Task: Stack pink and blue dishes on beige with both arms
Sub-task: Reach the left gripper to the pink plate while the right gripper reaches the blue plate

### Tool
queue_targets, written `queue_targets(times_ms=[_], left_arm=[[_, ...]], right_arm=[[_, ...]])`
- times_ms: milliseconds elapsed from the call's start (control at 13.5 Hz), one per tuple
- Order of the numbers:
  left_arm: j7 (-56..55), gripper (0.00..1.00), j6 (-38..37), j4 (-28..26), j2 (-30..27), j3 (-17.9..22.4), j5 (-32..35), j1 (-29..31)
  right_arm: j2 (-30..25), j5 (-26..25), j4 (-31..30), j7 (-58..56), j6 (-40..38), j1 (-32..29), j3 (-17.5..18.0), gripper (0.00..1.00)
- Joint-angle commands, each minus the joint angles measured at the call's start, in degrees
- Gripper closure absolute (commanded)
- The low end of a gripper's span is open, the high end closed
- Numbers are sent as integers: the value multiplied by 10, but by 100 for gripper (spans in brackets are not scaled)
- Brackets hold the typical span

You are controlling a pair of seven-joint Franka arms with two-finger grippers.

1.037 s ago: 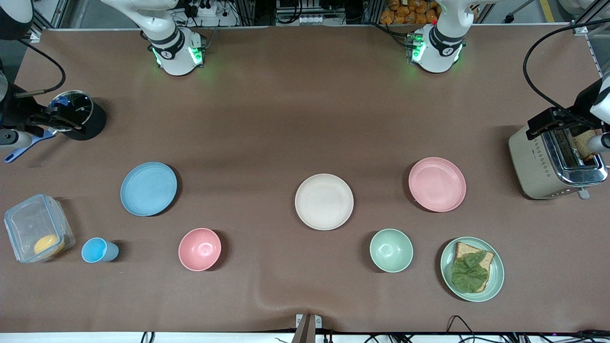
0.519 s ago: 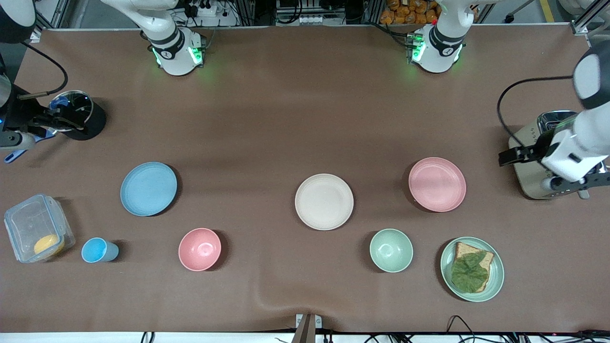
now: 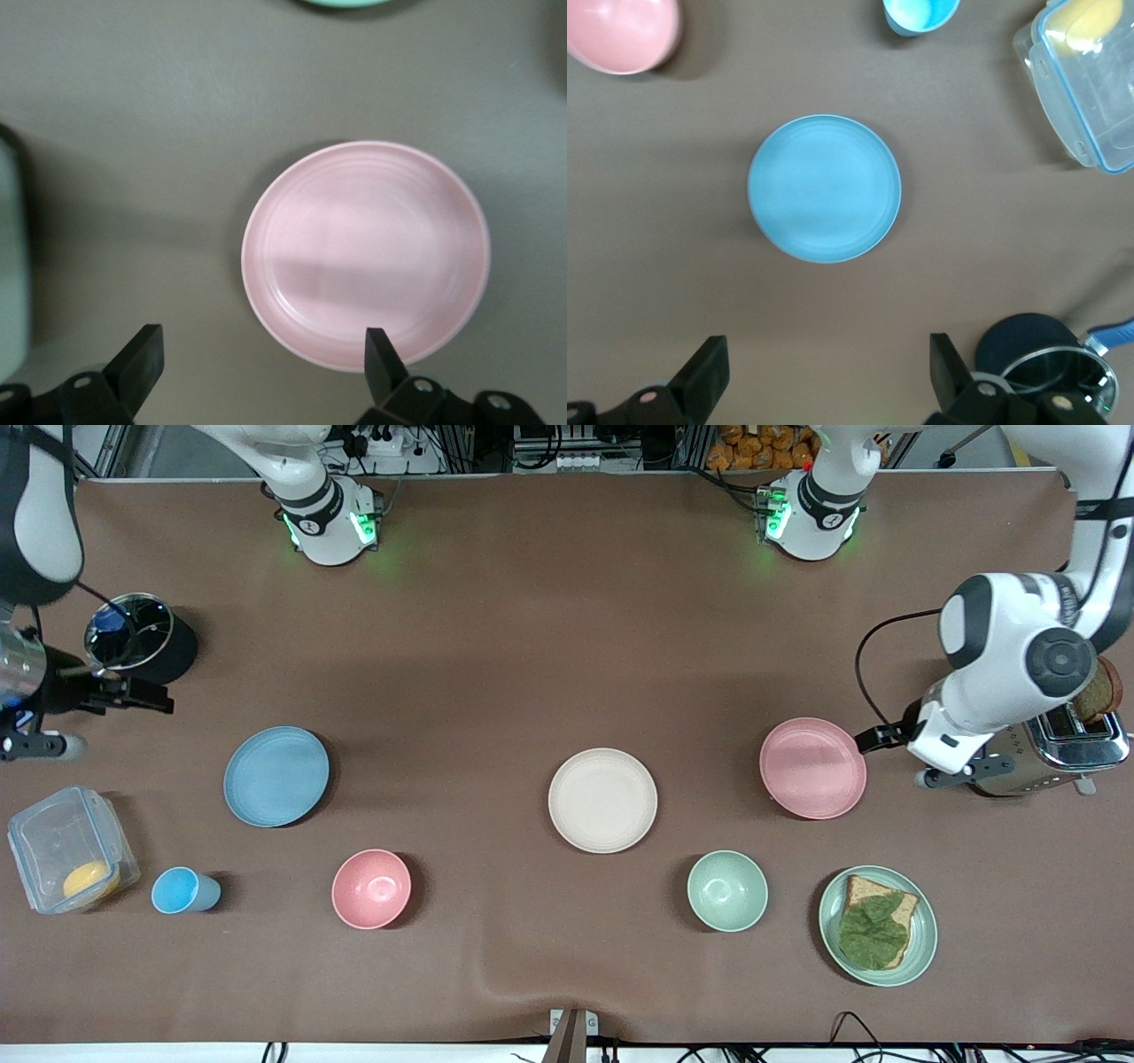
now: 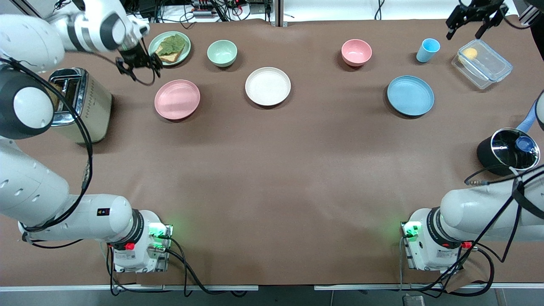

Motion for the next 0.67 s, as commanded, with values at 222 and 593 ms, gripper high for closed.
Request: queue_targets(times_ms=[222, 593], left_arm=[[-15, 0, 147, -84, 46, 0, 10, 25], [-15, 0, 196, -78, 102, 0, 10, 54]], right_arm=[[35, 0, -121, -7, 142, -41, 6, 0], [106, 1, -135, -7, 198, -60, 6, 0]])
